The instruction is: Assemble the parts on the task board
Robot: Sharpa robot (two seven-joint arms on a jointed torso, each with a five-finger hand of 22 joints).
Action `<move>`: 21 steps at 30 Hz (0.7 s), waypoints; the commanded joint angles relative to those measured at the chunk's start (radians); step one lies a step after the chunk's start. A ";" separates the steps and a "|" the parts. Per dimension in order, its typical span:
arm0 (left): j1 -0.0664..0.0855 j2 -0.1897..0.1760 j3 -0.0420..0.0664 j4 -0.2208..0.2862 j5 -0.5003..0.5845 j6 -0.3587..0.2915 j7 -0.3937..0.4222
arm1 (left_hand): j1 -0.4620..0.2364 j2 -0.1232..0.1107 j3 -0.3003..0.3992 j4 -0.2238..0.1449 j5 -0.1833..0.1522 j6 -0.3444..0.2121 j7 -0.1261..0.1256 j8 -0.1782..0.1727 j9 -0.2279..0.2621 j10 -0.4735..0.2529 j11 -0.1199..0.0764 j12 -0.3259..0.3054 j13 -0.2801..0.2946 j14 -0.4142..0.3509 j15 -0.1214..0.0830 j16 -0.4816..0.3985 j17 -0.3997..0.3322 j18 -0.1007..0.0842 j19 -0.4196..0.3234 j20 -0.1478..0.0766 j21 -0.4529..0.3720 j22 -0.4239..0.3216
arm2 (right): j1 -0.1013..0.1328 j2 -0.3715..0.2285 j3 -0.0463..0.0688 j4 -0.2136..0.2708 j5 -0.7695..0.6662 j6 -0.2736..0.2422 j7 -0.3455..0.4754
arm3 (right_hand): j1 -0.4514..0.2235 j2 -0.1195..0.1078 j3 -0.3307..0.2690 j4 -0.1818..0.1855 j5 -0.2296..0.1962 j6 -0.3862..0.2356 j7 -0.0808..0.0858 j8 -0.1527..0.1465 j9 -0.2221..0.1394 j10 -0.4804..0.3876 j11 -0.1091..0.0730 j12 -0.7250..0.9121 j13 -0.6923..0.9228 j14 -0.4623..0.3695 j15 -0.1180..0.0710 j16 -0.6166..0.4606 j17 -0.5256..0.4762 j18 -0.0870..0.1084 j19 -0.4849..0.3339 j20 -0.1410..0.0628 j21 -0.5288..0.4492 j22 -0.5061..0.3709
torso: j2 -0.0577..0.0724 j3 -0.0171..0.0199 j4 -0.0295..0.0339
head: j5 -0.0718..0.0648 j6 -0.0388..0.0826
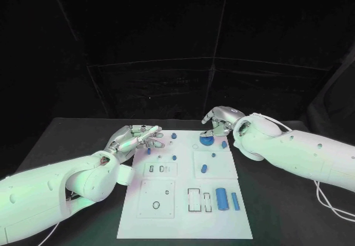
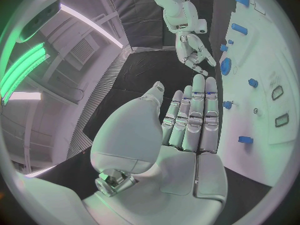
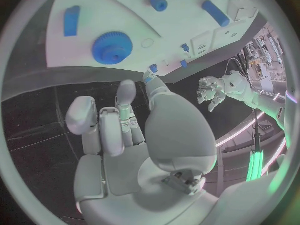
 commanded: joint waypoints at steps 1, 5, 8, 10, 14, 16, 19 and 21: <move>0.002 0.001 0.000 0.001 -0.004 0.017 -0.007 | 0.003 0.011 0.001 -0.008 0.001 -0.005 0.005 -0.006 -0.001 -0.007 -0.002 -0.004 -0.001 -0.008 0.001 -0.006 0.002 0.012 -0.006 0.003 -0.006 -0.001 | 0.005 -0.021 0.002 0.011 0.060 0.104 -0.063 | 0.042 -0.014 -0.060 0.091 0.001 -0.034 0.007 0.014 -0.002 -0.002 0.013 0.226 0.239 0.068 0.007 0.049 0.102 -0.027 0.027 0.011 0.032 0.059 | 0.000 0.0022 -0.0056 | -0.002 0.002; 0.002 0.004 -0.001 -0.001 -0.004 0.020 -0.008 | 0.008 0.013 0.004 -0.013 0.001 -0.005 0.004 -0.007 -0.001 -0.008 -0.002 -0.004 -0.001 -0.010 0.000 -0.006 0.004 0.013 -0.007 0.003 -0.007 -0.002 | 0.008 -0.037 0.003 0.011 0.066 0.144 -0.089 | 0.090 -0.024 -0.086 0.157 0.001 -0.066 0.012 0.031 -0.003 0.007 0.021 0.313 0.341 0.076 0.014 0.073 0.155 -0.055 0.113 0.018 0.099 0.206 | 0.001 0.0004 -0.0011 | -0.008 0.002; 0.001 0.006 -0.003 -0.003 -0.004 0.022 -0.010 | 0.012 0.016 0.007 -0.016 0.001 -0.005 0.003 -0.007 0.000 -0.008 -0.003 -0.004 -0.001 -0.011 0.000 -0.006 0.007 0.013 -0.007 0.003 -0.007 -0.003 | 0.009 -0.038 0.003 0.009 0.067 0.168 -0.106 | 0.101 -0.019 -0.085 0.155 0.001 -0.074 0.013 0.041 -0.002 0.011 0.023 0.331 0.364 0.078 0.015 0.079 0.168 -0.068 0.152 0.020 0.128 0.270 | 0.002 -0.0004 0.0004 | -0.012 0.001; 0.001 0.008 -0.004 -0.005 -0.004 0.023 -0.010 | 0.015 0.018 0.010 -0.019 0.001 -0.005 0.003 -0.008 0.000 -0.008 -0.003 -0.004 -0.001 -0.011 0.000 -0.006 0.008 0.013 -0.007 0.003 -0.007 -0.003 | 0.010 -0.035 0.003 0.005 0.067 0.178 -0.113 | 0.112 -0.012 -0.079 0.153 0.005 -0.075 0.014 0.048 -0.001 0.023 0.024 0.356 0.393 0.080 0.016 0.083 0.176 -0.073 0.166 0.021 0.139 0.295 | 0.002 -0.0002 0.0003 | -0.012 0.001; 0.001 0.011 -0.006 -0.008 -0.004 0.025 -0.012 | 0.020 0.021 0.015 -0.024 0.001 -0.005 0.003 -0.009 0.000 -0.008 -0.003 -0.004 -0.001 -0.012 0.000 -0.006 0.012 0.013 -0.007 0.003 -0.008 -0.004 | 0.010 -0.023 0.003 -0.007 0.056 0.197 -0.124 | 0.126 -0.008 -0.074 0.149 0.006 -0.077 0.016 0.058 -0.001 0.040 0.025 0.388 0.431 0.080 0.018 0.086 0.183 -0.076 0.178 0.023 0.148 0.315 | 0.002 -0.0011 0.0009 | -0.016 -0.001; 0.001 0.012 -0.006 -0.009 -0.004 0.025 -0.013 | 0.022 0.023 0.017 -0.026 0.001 -0.004 0.003 -0.009 0.000 -0.009 -0.003 -0.004 -0.001 -0.013 0.000 -0.006 0.013 0.013 -0.006 0.003 -0.008 -0.004 | 0.010 -0.015 0.003 -0.014 0.042 0.204 -0.126 | 0.130 -0.010 -0.074 0.149 0.005 -0.077 0.016 0.063 0.000 0.048 0.026 0.402 0.447 0.081 0.019 0.088 0.186 -0.078 0.183 0.024 0.152 0.325 | 0.003 -0.0020 0.0023 | -0.018 -0.001; 0.001 0.014 -0.007 -0.012 -0.004 0.026 -0.014 | 0.025 0.024 0.021 -0.029 0.001 -0.004 0.003 -0.010 0.000 -0.009 -0.003 -0.004 -0.001 -0.013 -0.001 -0.006 0.015 0.013 -0.006 0.003 -0.008 -0.004 | 0.010 -0.001 0.003 -0.026 0.021 0.212 -0.126 | 0.138 -0.009 -0.072 0.147 0.001 -0.075 0.016 0.071 0.000 0.059 0.026 0.422 0.470 0.082 0.019 0.090 0.191 -0.081 0.189 0.025 0.157 0.337 | 0.003 -0.0015 0.0031 | -0.018 -0.003; 0.001 0.014 -0.007 -0.012 -0.004 0.026 -0.014 | 0.026 0.025 0.022 -0.030 0.001 -0.004 0.003 -0.010 0.000 -0.009 -0.003 -0.004 -0.001 -0.014 -0.001 -0.006 0.016 0.013 -0.006 0.003 -0.008 -0.004 | 0.010 0.004 0.003 -0.029 0.014 0.213 -0.124 | 0.143 -0.005 -0.069 0.145 -0.001 -0.072 0.015 0.077 0.001 0.063 0.026 0.430 0.480 0.082 0.019 0.091 0.193 -0.081 0.191 0.025 0.159 0.340 | 0.003 -0.0017 0.0037 | -0.019 -0.004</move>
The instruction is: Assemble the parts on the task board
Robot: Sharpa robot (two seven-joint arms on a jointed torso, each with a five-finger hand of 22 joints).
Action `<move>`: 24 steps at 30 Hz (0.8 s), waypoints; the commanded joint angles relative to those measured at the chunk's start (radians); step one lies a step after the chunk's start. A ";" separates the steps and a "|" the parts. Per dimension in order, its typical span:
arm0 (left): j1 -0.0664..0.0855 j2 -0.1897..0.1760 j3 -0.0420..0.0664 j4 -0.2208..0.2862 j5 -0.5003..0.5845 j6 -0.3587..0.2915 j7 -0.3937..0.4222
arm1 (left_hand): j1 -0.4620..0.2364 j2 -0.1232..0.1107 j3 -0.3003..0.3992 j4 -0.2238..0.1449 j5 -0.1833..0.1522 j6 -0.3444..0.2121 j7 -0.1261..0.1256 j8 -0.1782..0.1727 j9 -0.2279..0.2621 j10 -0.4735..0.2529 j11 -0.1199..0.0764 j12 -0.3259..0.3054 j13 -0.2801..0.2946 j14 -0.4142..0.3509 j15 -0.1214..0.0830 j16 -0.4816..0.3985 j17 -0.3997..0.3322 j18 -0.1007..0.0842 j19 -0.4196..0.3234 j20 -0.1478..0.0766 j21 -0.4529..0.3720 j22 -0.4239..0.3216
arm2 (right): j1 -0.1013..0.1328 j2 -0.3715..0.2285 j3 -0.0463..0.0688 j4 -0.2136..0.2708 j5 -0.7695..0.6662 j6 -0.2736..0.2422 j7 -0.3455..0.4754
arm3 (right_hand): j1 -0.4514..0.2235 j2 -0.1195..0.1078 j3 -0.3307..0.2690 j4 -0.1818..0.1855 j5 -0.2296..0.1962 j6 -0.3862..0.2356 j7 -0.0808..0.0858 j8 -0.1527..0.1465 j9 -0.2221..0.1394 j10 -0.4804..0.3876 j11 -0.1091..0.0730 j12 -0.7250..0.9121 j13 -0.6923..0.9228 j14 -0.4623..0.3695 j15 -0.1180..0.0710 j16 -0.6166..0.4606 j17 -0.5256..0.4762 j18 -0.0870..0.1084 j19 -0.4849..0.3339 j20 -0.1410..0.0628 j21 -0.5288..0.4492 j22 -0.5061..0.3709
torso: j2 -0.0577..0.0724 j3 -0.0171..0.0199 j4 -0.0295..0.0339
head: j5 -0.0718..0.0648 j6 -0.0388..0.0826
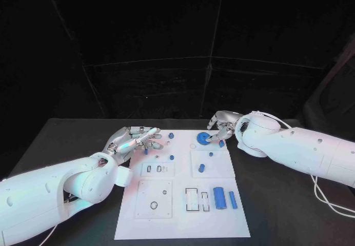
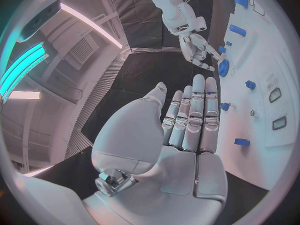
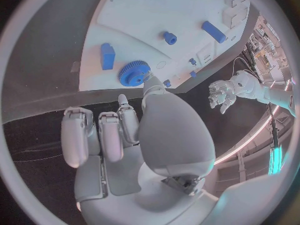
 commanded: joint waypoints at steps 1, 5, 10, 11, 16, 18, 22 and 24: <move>0.001 0.002 0.000 -0.001 -0.004 0.017 -0.009 | 0.008 0.006 0.003 -0.005 0.001 -0.005 0.003 -0.006 0.000 -0.005 0.000 -0.004 -0.001 -0.006 -0.001 -0.006 0.002 0.013 -0.006 0.003 -0.004 -0.001 | 0.002 0.008 0.001 -0.006 -0.035 0.038 -0.015 | 0.018 0.005 0.010 -0.001 -0.005 0.000 0.000 0.011 0.002 0.015 0.000 0.018 0.049 0.081 0.007 0.004 0.160 -0.012 0.017 0.001 0.007 0.103 | 0.001 -0.0009 0.0018 | 0.000 -0.003; 0.001 0.002 0.000 -0.002 -0.004 0.017 -0.010 | 0.010 0.007 0.006 -0.007 0.001 -0.004 0.003 -0.007 0.000 -0.005 0.000 -0.004 -0.001 -0.007 -0.001 -0.006 0.003 0.013 -0.006 0.003 -0.004 -0.001 | 0.002 0.017 0.001 -0.012 -0.049 0.041 -0.013 | 0.024 0.011 0.015 -0.005 -0.008 0.004 -0.002 0.017 0.002 0.021 -0.001 0.028 0.062 0.081 0.006 0.005 0.162 -0.012 0.019 0.000 0.009 0.108 | 0.001 -0.0010 0.0022 | -0.002 -0.003; 0.001 0.003 -0.001 -0.003 -0.004 0.019 -0.012 | 0.011 0.007 0.006 -0.008 0.001 -0.004 0.003 -0.007 0.000 -0.005 0.000 -0.004 -0.001 -0.007 -0.001 -0.006 0.003 0.013 -0.006 0.003 -0.004 -0.001 | 0.002 0.025 0.001 -0.015 -0.059 0.034 -0.009 | 0.030 0.021 0.024 -0.010 -0.008 0.007 -0.004 0.023 0.002 0.026 -0.003 0.037 0.072 0.082 0.004 0.006 0.165 -0.013 0.021 -0.001 0.011 0.113 | 0.001 -0.0019 0.0014 | -0.001 -0.005; 0.001 0.003 -0.001 -0.003 -0.004 0.019 -0.012 | 0.011 0.007 0.006 -0.008 0.001 -0.004 0.003 -0.007 0.000 -0.005 0.000 -0.004 -0.001 -0.007 -0.001 -0.006 0.003 0.013 -0.006 0.003 -0.004 -0.001 | 0.002 0.026 0.001 -0.015 -0.060 0.033 -0.008 | 0.032 0.023 0.026 -0.011 -0.008 0.008 -0.005 0.025 0.002 0.028 -0.003 0.039 0.075 0.082 0.003 0.007 0.166 -0.014 0.022 -0.002 0.011 0.115 | 0.001 -0.0018 0.0014 | -0.001 -0.006; 0.001 0.003 -0.001 -0.004 -0.004 0.021 -0.014 | 0.012 0.008 0.008 -0.009 0.001 -0.005 0.003 -0.007 0.000 -0.006 0.000 -0.004 -0.001 -0.007 -0.001 -0.006 0.004 0.013 -0.006 0.002 -0.004 -0.001 | 0.002 0.035 0.001 -0.018 -0.064 0.035 -0.005 | 0.037 0.034 0.034 -0.019 -0.015 0.018 -0.007 0.035 0.003 0.031 -0.005 0.043 0.081 0.082 0.000 0.007 0.167 -0.014 0.024 -0.004 0.013 0.118 | 0.001 -0.0022 0.0012 | 0.000 -0.007; 0.001 0.003 -0.001 -0.004 -0.004 0.021 -0.014 | 0.012 0.008 0.008 -0.009 0.001 -0.005 0.003 -0.007 0.000 -0.006 0.000 -0.004 -0.001 -0.007 -0.001 -0.006 0.004 0.013 -0.006 0.002 -0.004 -0.001 | 0.002 0.037 0.001 -0.020 -0.065 0.038 -0.005 | 0.038 0.036 0.036 -0.021 -0.016 0.020 -0.007 0.036 0.003 0.031 -0.005 0.044 0.081 0.082 -0.001 0.007 0.168 -0.015 0.024 -0.005 0.013 0.119 | 0.001 -0.0022 0.0015 | -0.001 -0.007; 0.001 0.004 -0.002 -0.005 -0.004 0.023 -0.015 | 0.012 0.008 0.008 -0.009 0.001 -0.005 0.003 -0.007 0.000 -0.006 0.000 -0.004 -0.001 -0.007 -0.001 -0.006 0.004 0.013 -0.006 0.002 -0.004 -0.001 | 0.002 0.043 0.001 -0.026 -0.070 0.045 -0.004 | 0.042 0.043 0.041 -0.028 -0.022 0.023 -0.008 0.039 0.003 0.032 -0.006 0.045 0.083 0.082 -0.002 0.008 0.168 -0.014 0.024 -0.006 0.013 0.119 | 0.001 -0.0020 0.0020 | 0.002 -0.008; 0.001 0.003 -0.002 -0.005 -0.004 0.023 -0.016 | 0.012 0.008 0.008 -0.009 0.001 -0.005 0.003 -0.007 0.000 -0.006 0.000 -0.004 -0.001 -0.007 -0.001 -0.006 0.004 0.013 -0.006 0.002 -0.004 -0.001 | 0.002 0.045 0.001 -0.028 -0.071 0.050 -0.004 | 0.044 0.046 0.043 -0.031 -0.024 0.025 -0.008 0.041 0.003 0.032 -0.006 0.045 0.084 0.082 -0.003 0.008 0.168 -0.015 0.024 -0.007 0.014 0.120 | 0.001 -0.0018 0.0019 | 0.003 -0.008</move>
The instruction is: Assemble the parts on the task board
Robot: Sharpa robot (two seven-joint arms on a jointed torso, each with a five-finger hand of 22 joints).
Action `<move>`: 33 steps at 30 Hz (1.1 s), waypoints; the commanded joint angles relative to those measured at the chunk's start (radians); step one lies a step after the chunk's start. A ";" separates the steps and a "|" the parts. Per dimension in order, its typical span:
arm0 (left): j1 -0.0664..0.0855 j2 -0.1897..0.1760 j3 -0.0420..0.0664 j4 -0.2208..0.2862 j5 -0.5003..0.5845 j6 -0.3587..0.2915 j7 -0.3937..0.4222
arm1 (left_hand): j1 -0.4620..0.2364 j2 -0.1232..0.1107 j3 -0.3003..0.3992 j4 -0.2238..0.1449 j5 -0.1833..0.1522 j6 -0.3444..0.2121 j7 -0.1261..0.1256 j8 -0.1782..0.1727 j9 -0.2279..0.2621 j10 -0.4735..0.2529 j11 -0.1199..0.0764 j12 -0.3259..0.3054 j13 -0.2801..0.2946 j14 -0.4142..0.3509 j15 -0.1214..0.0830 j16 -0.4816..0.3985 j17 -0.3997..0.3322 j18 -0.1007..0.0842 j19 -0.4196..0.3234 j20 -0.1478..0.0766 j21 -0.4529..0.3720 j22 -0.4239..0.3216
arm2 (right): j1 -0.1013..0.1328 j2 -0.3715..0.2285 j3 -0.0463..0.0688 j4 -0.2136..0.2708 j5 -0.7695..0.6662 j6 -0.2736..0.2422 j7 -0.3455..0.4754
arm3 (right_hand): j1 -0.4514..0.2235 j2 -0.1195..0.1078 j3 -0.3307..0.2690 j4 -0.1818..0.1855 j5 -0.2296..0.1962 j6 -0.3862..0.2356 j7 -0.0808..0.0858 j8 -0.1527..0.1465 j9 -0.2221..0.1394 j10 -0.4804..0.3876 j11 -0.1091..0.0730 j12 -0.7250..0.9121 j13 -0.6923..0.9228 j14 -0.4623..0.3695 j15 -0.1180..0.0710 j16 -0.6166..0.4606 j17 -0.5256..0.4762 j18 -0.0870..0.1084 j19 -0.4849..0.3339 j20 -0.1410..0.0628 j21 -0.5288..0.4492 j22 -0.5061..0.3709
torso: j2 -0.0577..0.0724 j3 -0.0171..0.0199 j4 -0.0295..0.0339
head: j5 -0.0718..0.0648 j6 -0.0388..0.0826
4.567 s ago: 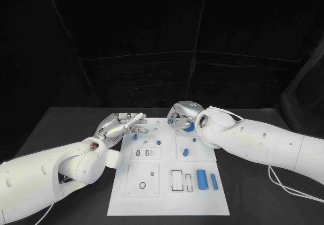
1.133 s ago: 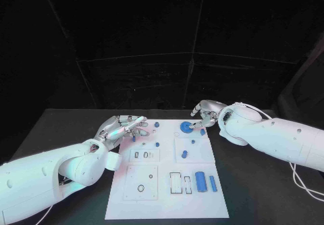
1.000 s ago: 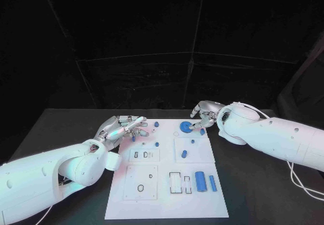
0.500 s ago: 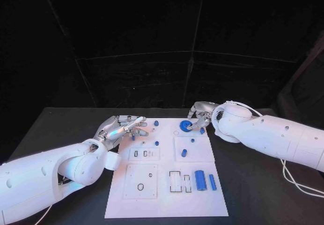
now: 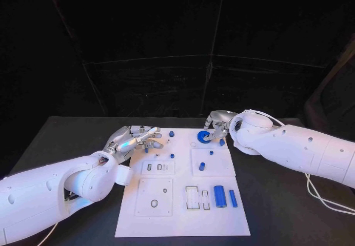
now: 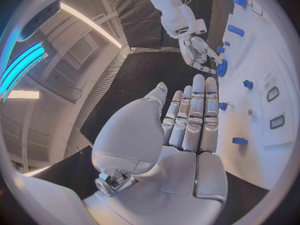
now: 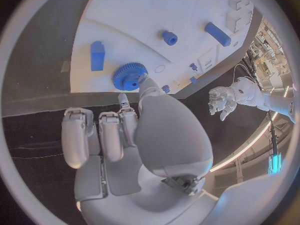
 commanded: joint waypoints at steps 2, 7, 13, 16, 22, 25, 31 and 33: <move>0.001 0.001 0.000 0.001 -0.004 0.017 -0.009 | 0.008 0.004 0.001 -0.002 0.001 -0.005 0.003 -0.003 0.000 -0.006 0.000 -0.004 -0.002 -0.008 -0.001 -0.006 0.002 0.013 -0.006 0.002 -0.004 -0.002 | 0.002 0.005 0.000 -0.004 -0.018 0.023 0.003 | 0.005 0.008 0.005 -0.005 -0.008 0.009 0.001 0.007 0.001 0.008 -0.002 0.007 0.085 0.083 -0.003 0.004 0.169 -0.015 0.021 -0.004 0.006 0.121 | 0.000 0.0002 0.0003 | 0.002 -0.001; 0.001 0.001 0.000 0.000 -0.004 0.019 -0.012 | 0.009 0.004 0.003 -0.004 0.001 -0.005 0.002 -0.004 0.000 -0.006 0.000 -0.004 -0.002 -0.008 -0.001 -0.006 0.002 0.013 -0.006 0.002 -0.004 -0.002 | 0.002 0.009 0.000 -0.006 -0.022 0.031 0.003 | 0.008 0.010 0.007 -0.009 -0.009 0.011 0.000 0.009 0.001 0.008 -0.002 0.007 0.085 0.082 -0.004 0.004 0.169 -0.015 0.021 -0.005 0.006 0.122 | 0.001 0.0001 0.0002 | 0.002 -0.002; 0.001 0.001 0.000 -0.001 -0.004 0.020 -0.013 | 0.010 0.004 0.003 -0.004 0.001 -0.005 0.002 -0.004 0.000 -0.007 0.000 -0.005 -0.002 -0.008 -0.001 -0.006 0.003 0.013 -0.006 0.002 -0.004 -0.002 | 0.002 0.010 0.000 -0.007 -0.023 0.039 0.004 | 0.009 0.011 0.009 -0.013 -0.010 0.013 0.000 0.010 0.001 0.009 -0.002 0.007 0.086 0.083 -0.005 0.004 0.169 -0.015 0.021 -0.005 0.006 0.122 | 0.001 -0.0001 0.0004 | 0.001 -0.004; 0.001 0.001 0.000 -0.002 -0.004 0.020 -0.014 | 0.010 0.004 0.004 -0.005 0.001 -0.005 0.002 -0.004 0.000 -0.007 0.000 -0.005 -0.002 -0.008 -0.001 -0.006 0.003 0.013 -0.006 0.002 -0.004 -0.002 | 0.002 0.011 0.000 -0.007 -0.024 0.044 0.005 | 0.010 0.013 0.009 -0.015 -0.010 0.015 0.000 0.011 0.001 0.009 -0.002 0.008 0.087 0.083 -0.005 0.004 0.170 -0.015 0.022 -0.006 0.006 0.123 | 0.001 0.0003 0.0001 | 0.001 -0.005; 0.001 0.002 0.000 -0.004 -0.004 0.021 -0.015 | 0.010 0.004 0.004 -0.005 0.001 -0.005 0.002 -0.004 0.000 -0.007 0.000 -0.005 -0.002 -0.008 -0.001 -0.006 0.003 0.013 -0.006 0.002 -0.004 -0.002 | 0.002 0.013 0.000 -0.006 -0.024 0.050 0.008 | 0.013 0.018 0.014 -0.024 -0.010 0.026 -0.002 0.018 0.001 0.010 -0.004 0.009 0.089 0.083 -0.008 0.004 0.170 -0.015 0.022 -0.007 0.007 0.124 | 0.001 0.0000 0.0008 | -0.001 -0.006; 0.001 0.002 0.000 -0.005 -0.004 0.022 -0.016 | 0.010 0.004 0.004 -0.005 0.001 -0.005 0.002 -0.004 0.000 -0.007 0.000 -0.005 -0.002 -0.009 -0.001 -0.006 0.003 0.013 -0.006 0.002 -0.004 -0.002 | 0.001 0.014 0.000 -0.007 -0.024 0.050 0.008 | 0.020 0.031 0.023 -0.039 -0.016 0.046 -0.004 0.030 0.003 0.011 -0.006 0.009 0.091 0.083 -0.010 0.004 0.171 -0.016 0.022 -0.010 0.007 0.124 | 0.001 -0.0002 0.0010 | -0.001 -0.007; 0.001 0.002 -0.001 -0.006 -0.004 0.023 -0.017 | 0.011 0.004 0.005 -0.005 0.001 -0.006 0.003 -0.004 0.000 -0.007 0.000 -0.005 -0.002 -0.009 -0.001 -0.006 0.003 0.013 -0.006 0.002 -0.004 -0.002 | 0.001 0.016 0.000 -0.009 -0.039 0.011 0.002 | 0.077 0.087 0.093 -0.097 -0.094 0.103 -0.014 0.058 0.006 0.012 -0.016 0.007 0.095 0.084 -0.020 0.006 0.175 -0.016 0.023 -0.018 0.009 0.129 | 0.002 -0.0003 0.0008 | -0.002 -0.009; 0.001 0.002 -0.001 -0.006 -0.004 0.024 -0.018 | 0.011 0.004 0.005 -0.005 0.001 -0.006 0.003 -0.004 0.000 -0.007 0.000 -0.005 -0.002 -0.009 -0.001 -0.006 0.003 0.013 -0.006 0.002 -0.004 -0.002 | 0.001 0.016 0.000 -0.009 -0.047 -0.006 0.001 | 0.080 0.094 0.103 -0.103 -0.098 0.112 -0.017 0.062 0.006 0.012 -0.018 0.007 0.095 0.084 -0.021 0.006 0.176 -0.017 0.024 -0.020 0.009 0.130 | 0.001 -0.0003 0.0008 | -0.002 -0.009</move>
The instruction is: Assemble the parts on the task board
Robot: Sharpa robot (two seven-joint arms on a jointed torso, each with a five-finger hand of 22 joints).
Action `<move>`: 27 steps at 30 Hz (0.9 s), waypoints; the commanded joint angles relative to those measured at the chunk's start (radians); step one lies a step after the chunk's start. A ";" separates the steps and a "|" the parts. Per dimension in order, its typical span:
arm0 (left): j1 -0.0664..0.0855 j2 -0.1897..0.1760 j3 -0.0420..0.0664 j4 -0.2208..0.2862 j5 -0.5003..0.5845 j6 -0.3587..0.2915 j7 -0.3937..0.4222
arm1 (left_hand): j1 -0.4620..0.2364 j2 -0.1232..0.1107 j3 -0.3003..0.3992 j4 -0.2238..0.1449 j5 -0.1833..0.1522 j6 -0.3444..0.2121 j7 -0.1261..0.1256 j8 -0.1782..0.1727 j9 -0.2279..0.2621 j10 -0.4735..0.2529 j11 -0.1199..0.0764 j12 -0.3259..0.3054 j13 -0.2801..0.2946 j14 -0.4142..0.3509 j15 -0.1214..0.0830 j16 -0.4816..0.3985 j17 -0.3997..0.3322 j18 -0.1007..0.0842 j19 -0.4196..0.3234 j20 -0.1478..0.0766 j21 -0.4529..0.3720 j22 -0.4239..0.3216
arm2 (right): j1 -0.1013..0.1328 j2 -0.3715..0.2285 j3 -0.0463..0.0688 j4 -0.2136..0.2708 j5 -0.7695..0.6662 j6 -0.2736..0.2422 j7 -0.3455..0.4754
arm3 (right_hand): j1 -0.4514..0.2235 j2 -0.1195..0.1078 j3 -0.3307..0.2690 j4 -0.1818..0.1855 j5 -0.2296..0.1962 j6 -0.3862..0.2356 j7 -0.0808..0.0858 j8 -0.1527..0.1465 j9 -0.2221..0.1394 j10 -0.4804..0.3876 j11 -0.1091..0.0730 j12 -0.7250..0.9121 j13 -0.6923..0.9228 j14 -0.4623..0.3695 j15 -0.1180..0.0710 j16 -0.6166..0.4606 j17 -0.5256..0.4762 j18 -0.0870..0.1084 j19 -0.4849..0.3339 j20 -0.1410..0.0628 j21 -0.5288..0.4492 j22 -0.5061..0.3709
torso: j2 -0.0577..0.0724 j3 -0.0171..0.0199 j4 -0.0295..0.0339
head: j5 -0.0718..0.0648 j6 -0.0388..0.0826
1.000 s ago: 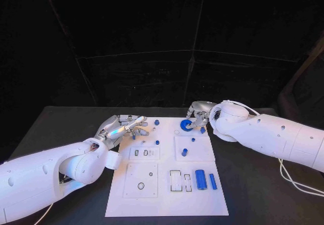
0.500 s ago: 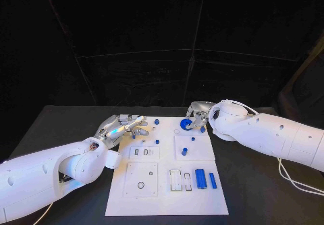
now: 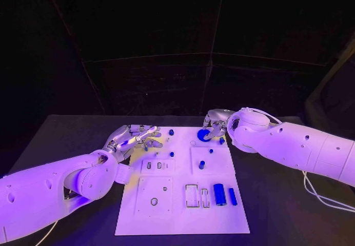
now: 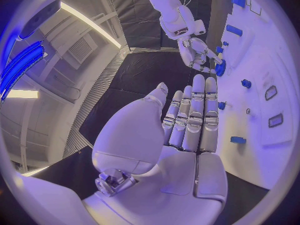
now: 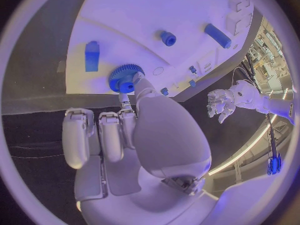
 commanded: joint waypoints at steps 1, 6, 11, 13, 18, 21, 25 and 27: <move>0.001 0.001 0.001 0.001 -0.004 0.015 -0.009 | 0.006 0.000 0.002 -0.002 0.001 -0.005 0.003 -0.004 0.000 -0.007 0.000 -0.005 -0.001 -0.009 -0.001 -0.006 0.001 0.013 -0.006 0.002 -0.004 -0.001 | -0.001 0.000 -0.002 0.000 -0.028 -0.041 -0.002 | 0.011 0.028 0.021 -0.007 -0.007 0.018 -0.006 0.010 0.003 0.003 -0.010 0.002 0.092 0.087 -0.010 0.006 0.178 -0.017 0.020 -0.009 0.005 0.131 | 0.000 -0.0004 0.0006 | -0.001 -0.001; 0.001 0.000 0.000 0.001 -0.004 0.016 -0.010 | 0.006 0.000 0.002 -0.002 0.001 -0.005 0.003 -0.004 0.000 -0.007 0.000 -0.005 -0.001 -0.009 -0.001 -0.006 0.001 0.013 -0.006 0.002 -0.004 -0.001 | -0.001 -0.001 -0.002 0.009 -0.039 -0.072 0.005 | -0.006 0.026 0.029 -0.009 -0.001 0.031 -0.007 0.013 0.002 0.004 -0.012 0.001 0.092 0.088 -0.011 0.007 0.179 -0.018 0.023 -0.011 0.007 0.135 | 0.000 -0.0006 0.0010 | -0.001 -0.002; 0.001 -0.001 0.000 0.001 -0.004 0.016 -0.011 | 0.006 0.000 0.002 -0.002 0.001 -0.005 0.003 -0.004 0.000 -0.007 0.000 -0.005 -0.001 -0.009 -0.001 -0.006 0.001 0.013 -0.006 0.002 -0.004 -0.001 | -0.001 -0.004 -0.002 0.027 -0.039 -0.082 0.013 | -0.040 0.015 0.028 -0.002 0.009 0.038 -0.009 0.011 -0.003 0.004 -0.013 -0.001 0.092 0.088 -0.009 0.006 0.178 -0.018 0.023 -0.010 0.007 0.136 | 0.000 -0.0005 0.0011 | -0.001 -0.002; 0.001 -0.002 0.000 0.002 -0.004 0.017 -0.011 | 0.006 0.000 0.002 -0.002 0.001 -0.005 0.003 -0.004 0.000 -0.007 0.000 -0.005 -0.001 -0.009 -0.001 -0.006 0.001 0.013 -0.006 0.002 -0.004 -0.001 | -0.001 -0.006 -0.002 0.037 -0.036 -0.091 0.016 | -0.054 0.013 0.028 0.003 0.013 0.039 -0.009 0.008 -0.005 0.004 -0.013 -0.002 0.091 0.088 -0.009 0.006 0.178 -0.018 0.023 -0.010 0.007 0.136 | 0.000 -0.0007 0.0010 | 0.000 -0.001; 0.001 -0.005 0.000 0.004 -0.004 0.016 -0.011 | 0.006 0.000 0.002 -0.002 0.001 -0.005 0.003 -0.004 0.000 -0.007 0.000 -0.005 -0.001 -0.009 -0.001 -0.006 0.001 0.013 -0.006 0.002 -0.004 -0.001 | -0.001 -0.011 -0.002 0.069 -0.036 -0.145 0.017 | -0.072 0.008 0.029 0.007 0.028 0.033 -0.007 -0.001 -0.009 0.004 -0.012 -0.004 0.090 0.087 -0.008 0.006 0.177 -0.018 0.025 -0.009 0.008 0.138 | 0.000 -0.0009 0.0020 | 0.002 0.000; 0.001 -0.007 0.000 0.005 -0.004 0.015 -0.011 | 0.006 0.000 0.002 -0.002 0.001 -0.005 0.003 -0.004 0.000 -0.007 0.000 -0.005 -0.001 -0.009 -0.001 -0.006 0.001 0.013 -0.006 0.002 -0.004 -0.001 | -0.001 -0.013 -0.002 0.097 -0.049 -0.191 0.015 | -0.081 0.003 0.035 0.006 0.052 0.031 -0.006 -0.008 -0.011 0.003 -0.012 -0.006 0.090 0.088 -0.006 0.006 0.178 -0.019 0.027 -0.008 0.009 0.143 | 0.000 -0.0022 0.0035 | 0.002 0.002; 0.001 -0.011 0.000 0.008 -0.004 0.014 -0.010 | 0.007 0.000 0.004 -0.004 0.001 -0.006 0.002 -0.005 0.000 -0.008 0.000 -0.006 -0.002 -0.010 -0.001 -0.007 0.002 0.013 -0.007 0.002 -0.005 -0.002 | -0.001 -0.004 -0.002 0.127 -0.065 -0.228 0.011 | -0.088 -0.001 0.046 0.004 0.079 0.031 -0.006 -0.016 -0.012 0.001 -0.012 -0.011 0.087 0.087 -0.005 0.005 0.176 -0.020 0.030 -0.006 0.011 0.147 | 0.000 -0.0024 0.0048 | 0.004 0.004; 0.001 -0.013 0.000 0.009 -0.004 0.014 -0.009 | 0.007 0.000 0.004 -0.004 0.001 -0.006 0.002 -0.005 0.000 -0.008 0.000 -0.006 -0.002 -0.010 -0.001 -0.007 0.002 0.013 -0.007 0.002 -0.005 -0.002 | -0.001 0.011 -0.002 0.132 -0.069 -0.229 0.009 | -0.089 -0.002 0.048 0.004 0.084 0.030 -0.005 -0.018 -0.013 0.000 -0.012 -0.012 0.087 0.087 -0.004 0.005 0.176 -0.020 0.031 -0.006 0.011 0.148 | 0.001 -0.0018 0.0040 | 0.007 0.005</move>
